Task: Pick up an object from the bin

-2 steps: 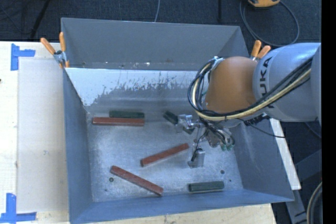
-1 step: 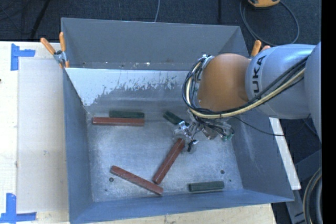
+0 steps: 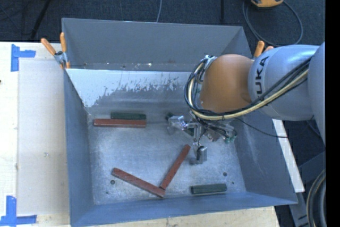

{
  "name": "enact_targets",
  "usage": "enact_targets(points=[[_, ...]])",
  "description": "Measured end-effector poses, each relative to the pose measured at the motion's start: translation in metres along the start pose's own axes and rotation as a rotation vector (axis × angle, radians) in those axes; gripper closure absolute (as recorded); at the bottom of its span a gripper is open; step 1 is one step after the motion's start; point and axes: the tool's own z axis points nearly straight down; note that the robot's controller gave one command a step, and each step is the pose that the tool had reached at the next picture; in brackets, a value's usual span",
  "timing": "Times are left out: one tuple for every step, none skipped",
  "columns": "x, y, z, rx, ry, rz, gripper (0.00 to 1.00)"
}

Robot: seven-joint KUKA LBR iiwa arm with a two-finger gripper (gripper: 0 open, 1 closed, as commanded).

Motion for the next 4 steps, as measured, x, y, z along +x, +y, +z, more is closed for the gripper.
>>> enact_targets(points=[[0.0, 0.0, 0.0, 0.0, 0.0, 0.002, 1.0], [0.0, 0.0, 0.0, 0.0, 0.0, 0.003, 0.0], [0.0, 0.0, 0.0, 0.0, 0.0, 0.004, 0.0], [0.012, 0.07, 0.0, -0.001, 0.001, -0.234, 1.0]])
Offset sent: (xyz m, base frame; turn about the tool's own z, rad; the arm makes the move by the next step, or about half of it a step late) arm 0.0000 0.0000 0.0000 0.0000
